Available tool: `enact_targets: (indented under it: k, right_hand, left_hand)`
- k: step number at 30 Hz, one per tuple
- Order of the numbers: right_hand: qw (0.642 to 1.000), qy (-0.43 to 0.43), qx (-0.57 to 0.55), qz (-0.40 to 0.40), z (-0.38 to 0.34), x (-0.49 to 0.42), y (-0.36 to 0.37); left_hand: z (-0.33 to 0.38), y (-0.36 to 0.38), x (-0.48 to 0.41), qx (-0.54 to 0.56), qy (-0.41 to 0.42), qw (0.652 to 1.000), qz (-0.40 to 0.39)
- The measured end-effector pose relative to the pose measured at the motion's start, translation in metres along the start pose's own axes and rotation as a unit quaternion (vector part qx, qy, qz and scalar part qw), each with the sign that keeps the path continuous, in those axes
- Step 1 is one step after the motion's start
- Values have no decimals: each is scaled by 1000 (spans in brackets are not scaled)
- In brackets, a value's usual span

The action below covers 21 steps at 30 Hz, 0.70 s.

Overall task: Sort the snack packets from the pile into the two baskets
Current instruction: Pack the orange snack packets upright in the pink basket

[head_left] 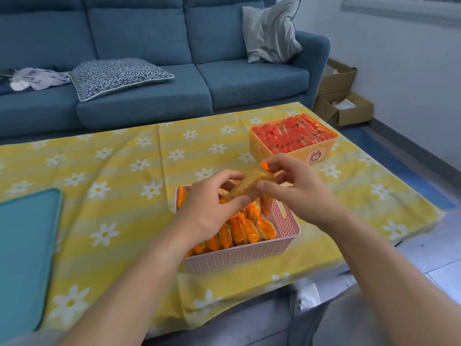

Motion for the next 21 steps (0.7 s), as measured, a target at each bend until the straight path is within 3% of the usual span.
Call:
enact_targets:
  k: [2,4,7,9,12,18,21]
  right_hand:
    - [997,-5,58,58,2,-3,-6]
    - [986,9,134,103,6,-4,-15]
    - [955,89,276,62,16,-5,-15]
    - [937,125,325,9,21,-5,-2]
    - [935,127,331,-27,27,-5,17]
    - [931,191,272,-153,38,-8,35]
    - [929,161,311,-117,40,-10,32]
  left_hand:
    - [-1,1,-1,1,-16,999,28]
    - [-7,-2,-5,-77,-20,994,69]
    - [-19,-6,-6,-250,-46,963,92]
    - [-23,-7,-5,-312,-81,945,55]
    - [-27,-6,-4,-309,-101,946,-4]
    - [-34,-5,-4,-337,-58,939,40]
    - [-34,-9,-6,-304,-39,950,61]
Point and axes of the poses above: each hand's wrist, its own x-axis away from the middle knuckle, its own y-axis out of the palm, z = x × y, the point moved 1 cm from there along -x, towards the middle knuckle, and after that the axes turned 15 degrees about -y, right-handed, at the moved point
